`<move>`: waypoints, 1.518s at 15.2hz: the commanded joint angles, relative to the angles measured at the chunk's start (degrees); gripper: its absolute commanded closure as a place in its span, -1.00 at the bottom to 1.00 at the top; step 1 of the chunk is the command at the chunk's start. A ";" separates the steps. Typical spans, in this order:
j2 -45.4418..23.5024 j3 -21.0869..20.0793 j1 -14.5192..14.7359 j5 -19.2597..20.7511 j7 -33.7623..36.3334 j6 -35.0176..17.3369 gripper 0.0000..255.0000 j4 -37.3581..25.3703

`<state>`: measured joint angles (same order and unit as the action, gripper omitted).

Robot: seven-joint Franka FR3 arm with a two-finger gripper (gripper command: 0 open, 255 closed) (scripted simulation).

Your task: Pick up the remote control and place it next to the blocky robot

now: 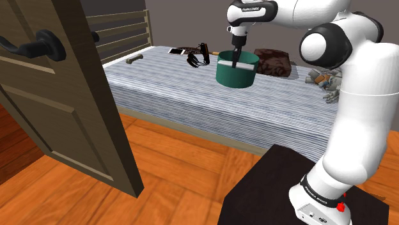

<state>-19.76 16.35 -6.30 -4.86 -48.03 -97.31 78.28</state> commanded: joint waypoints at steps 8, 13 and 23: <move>8.71 3.83 -5.00 1.63 -9.41 -3.49 1.00 12.01; 11.60 6.29 -8.16 2.28 -15.09 -4.50 1.00 15.80; 13.02 11.84 -15.22 2.17 -27.77 -5.04 1.00 17.81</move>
<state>-6.28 27.59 -20.65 -2.41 -74.24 -102.65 96.80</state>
